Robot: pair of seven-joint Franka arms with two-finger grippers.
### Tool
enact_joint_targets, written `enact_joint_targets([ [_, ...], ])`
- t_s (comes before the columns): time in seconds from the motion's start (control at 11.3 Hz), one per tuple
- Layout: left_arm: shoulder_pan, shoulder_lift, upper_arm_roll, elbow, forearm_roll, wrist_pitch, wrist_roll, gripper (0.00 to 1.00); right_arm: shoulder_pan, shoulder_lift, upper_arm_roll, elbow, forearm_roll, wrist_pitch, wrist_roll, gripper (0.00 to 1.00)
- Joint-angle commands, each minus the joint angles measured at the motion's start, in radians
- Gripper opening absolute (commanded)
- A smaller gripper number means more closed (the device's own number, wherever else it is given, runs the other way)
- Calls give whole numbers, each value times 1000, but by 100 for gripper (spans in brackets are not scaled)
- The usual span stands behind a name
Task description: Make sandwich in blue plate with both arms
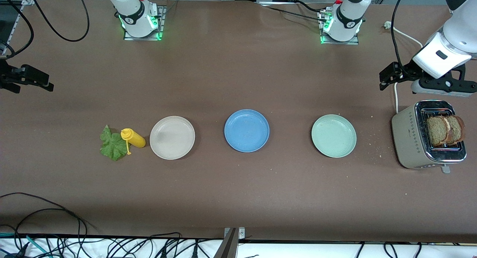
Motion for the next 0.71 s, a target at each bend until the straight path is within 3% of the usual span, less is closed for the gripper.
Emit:
enact_joint_targets([
  [0.0,4,-15,-3,0,20,-11,3,100,-5,-7,-2,6,16,-12,-2,100],
  [0.62,10,-15,-2,-6,18,-13,15,100,-5,-9,-2,6,16,-12,-2,100],
])
